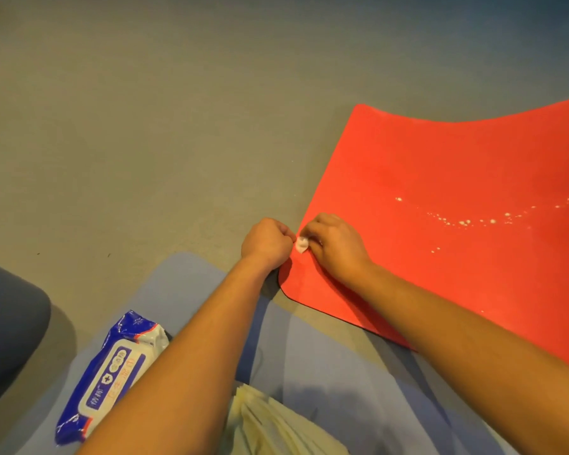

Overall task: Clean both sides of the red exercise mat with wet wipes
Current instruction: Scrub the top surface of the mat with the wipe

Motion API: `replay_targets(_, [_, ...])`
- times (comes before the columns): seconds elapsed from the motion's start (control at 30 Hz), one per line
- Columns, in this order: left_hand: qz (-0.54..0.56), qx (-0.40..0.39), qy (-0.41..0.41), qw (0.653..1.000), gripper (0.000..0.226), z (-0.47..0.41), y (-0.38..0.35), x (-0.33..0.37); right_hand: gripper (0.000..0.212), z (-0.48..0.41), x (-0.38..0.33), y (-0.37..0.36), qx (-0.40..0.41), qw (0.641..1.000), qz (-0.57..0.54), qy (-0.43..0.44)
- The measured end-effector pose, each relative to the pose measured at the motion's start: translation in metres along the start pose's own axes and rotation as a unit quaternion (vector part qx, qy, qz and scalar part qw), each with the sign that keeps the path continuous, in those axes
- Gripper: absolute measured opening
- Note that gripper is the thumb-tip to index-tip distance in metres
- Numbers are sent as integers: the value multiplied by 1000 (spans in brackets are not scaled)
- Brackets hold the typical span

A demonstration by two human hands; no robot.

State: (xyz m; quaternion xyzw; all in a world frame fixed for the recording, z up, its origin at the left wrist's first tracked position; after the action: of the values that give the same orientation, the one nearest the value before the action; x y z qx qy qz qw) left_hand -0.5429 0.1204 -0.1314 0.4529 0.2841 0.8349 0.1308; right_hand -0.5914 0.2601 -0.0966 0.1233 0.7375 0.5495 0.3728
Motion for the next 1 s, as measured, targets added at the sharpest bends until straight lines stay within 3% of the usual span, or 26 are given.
replay_targets(0.1, [43,-3,12,999,34,-6,-3,-5,13,5,-2,3,7,999,-13,-28])
replay_targets(0.23, [68,-9,12,998,33,-7,-5,-7,16,64,-55,-15,-34,997,-37,66])
replay_targets(0.37, [57,-9,14,998,40,-7,-11,-2,19,91,-61,-12,-8,994,-37,100])
replay_targets(0.63, [-52,-12,6,999,36,-2,-10,15,9,23,14,8,48,999,-24,-6])
replay_targets(0.77, [-83,2,-5,997,27,9,-9,28,9,33,14,9,65,994,-62,-56])
replay_targets(0.87, [-116,16,-19,993,11,7,-10,29,8,68,-14,2,36,997,-65,9])
replay_targets(1.0, [-148,2,-29,989,16,7,-13,31,9,75,-19,9,20,997,-26,77])
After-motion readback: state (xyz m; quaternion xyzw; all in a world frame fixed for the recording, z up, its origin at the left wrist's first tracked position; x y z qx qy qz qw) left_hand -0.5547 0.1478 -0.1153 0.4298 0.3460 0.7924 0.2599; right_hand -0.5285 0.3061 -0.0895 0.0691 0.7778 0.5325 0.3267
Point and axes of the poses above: each hand's wrist, its own z-axis away from the middle knuckle, its own y-axis out of the back of the hand, x = y × z, the point moved 8 cm from there along -z, towards the middle knuckle, and after that the axes turned 5 degrees about -x, right-handed, at the moved point
